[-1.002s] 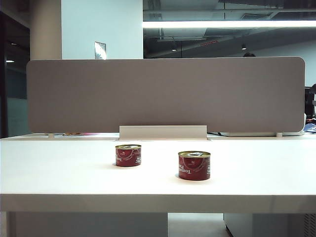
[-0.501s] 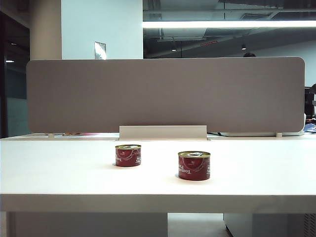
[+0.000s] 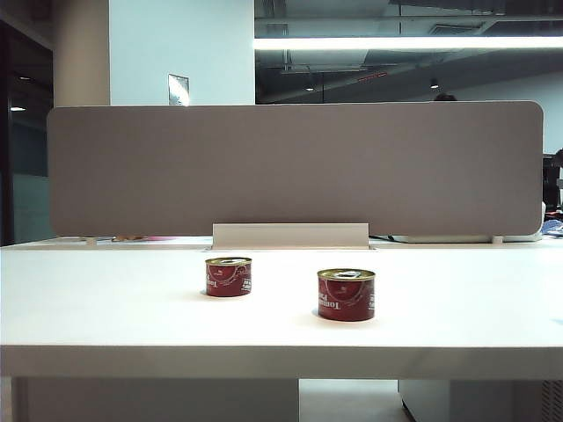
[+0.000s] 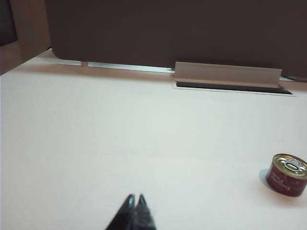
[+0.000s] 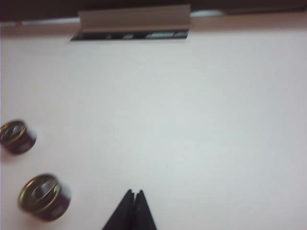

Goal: Stack a can of tomatoes on the right onto the can of tomatoes on the left.

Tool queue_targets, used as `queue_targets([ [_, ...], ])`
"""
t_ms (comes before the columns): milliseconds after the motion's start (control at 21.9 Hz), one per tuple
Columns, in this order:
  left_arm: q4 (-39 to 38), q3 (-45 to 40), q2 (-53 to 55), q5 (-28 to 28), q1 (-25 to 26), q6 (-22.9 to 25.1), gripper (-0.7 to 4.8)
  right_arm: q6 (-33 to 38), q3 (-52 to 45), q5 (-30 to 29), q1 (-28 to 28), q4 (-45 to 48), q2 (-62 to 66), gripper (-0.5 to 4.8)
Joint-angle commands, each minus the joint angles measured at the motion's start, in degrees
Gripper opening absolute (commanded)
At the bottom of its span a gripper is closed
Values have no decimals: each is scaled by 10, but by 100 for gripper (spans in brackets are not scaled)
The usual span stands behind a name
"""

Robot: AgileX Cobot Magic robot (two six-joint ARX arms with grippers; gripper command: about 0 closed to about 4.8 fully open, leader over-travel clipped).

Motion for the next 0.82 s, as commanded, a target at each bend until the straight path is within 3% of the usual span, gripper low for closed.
queue_targets([
  [46,6,2,1,3,0,2,-6,-30,59,-6,41,-20,89,0],
  [228,-2,2,1,9,0,2,-6,-47,129,1,110,-28,200,7],
  [410,-19,2,1,55,0,2,-6,-63,188,2,154,-57,286,114],
  [638,-45,2,1,102,0,2,-6,-64,242,5,193,-85,361,151],
  [775,-49,2,1,152,0,2,-6,-75,273,5,222,-95,414,343],
  [820,-49,2,1,163,0,2,-6,-75,277,6,225,-100,422,365],
])
